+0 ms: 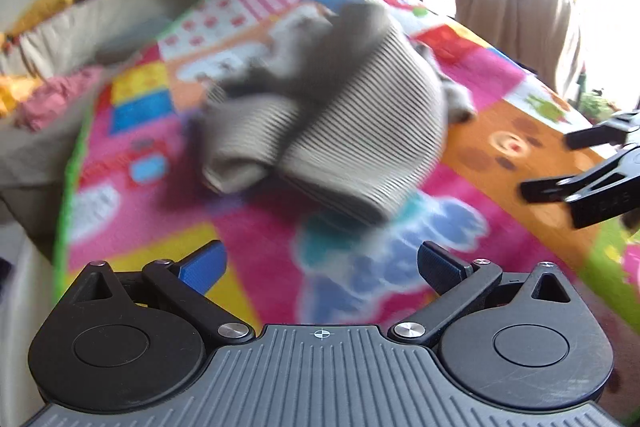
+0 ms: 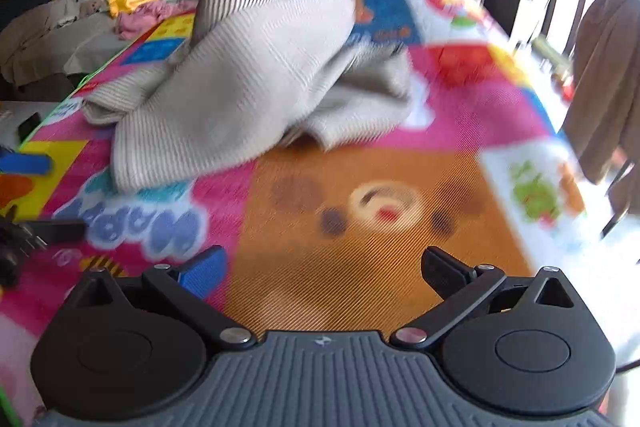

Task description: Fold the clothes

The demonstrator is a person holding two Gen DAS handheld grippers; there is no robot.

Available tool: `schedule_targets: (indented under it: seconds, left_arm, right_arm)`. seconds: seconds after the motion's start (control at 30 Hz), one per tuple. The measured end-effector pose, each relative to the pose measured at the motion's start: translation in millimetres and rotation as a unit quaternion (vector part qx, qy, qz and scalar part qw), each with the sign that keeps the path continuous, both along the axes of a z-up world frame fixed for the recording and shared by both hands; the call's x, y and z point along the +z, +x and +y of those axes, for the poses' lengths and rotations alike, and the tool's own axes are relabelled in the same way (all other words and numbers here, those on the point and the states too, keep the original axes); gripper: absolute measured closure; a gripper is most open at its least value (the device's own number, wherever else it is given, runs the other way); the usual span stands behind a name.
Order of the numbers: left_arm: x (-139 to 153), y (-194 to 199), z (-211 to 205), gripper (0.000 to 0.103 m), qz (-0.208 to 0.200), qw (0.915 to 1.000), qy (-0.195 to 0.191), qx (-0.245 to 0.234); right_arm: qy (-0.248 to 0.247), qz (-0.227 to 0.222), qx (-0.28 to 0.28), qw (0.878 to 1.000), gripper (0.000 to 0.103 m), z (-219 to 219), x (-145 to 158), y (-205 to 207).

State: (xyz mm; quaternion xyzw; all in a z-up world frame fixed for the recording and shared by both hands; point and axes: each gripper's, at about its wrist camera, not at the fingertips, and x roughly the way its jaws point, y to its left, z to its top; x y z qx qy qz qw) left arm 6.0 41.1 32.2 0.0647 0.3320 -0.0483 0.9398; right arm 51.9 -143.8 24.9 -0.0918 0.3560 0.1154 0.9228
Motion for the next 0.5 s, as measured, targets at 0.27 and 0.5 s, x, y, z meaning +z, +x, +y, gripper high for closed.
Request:
schedule_targets:
  seconds: [0.27, 0.5]
  left_arm:
    - [-3, 48, 32, 0.0, -0.013, 0.9951, 0.087, 0.046]
    - [0, 92, 59, 0.0, -0.029, 0.9867, 0.13, 0.094]
  right_arm:
    - [-0.069, -0.06, -0.002, 0.996, 0.0, 11, 7, 52]
    - [-0.108, -0.14, -0.035, 0.984, 0.0, 15, 19, 79]
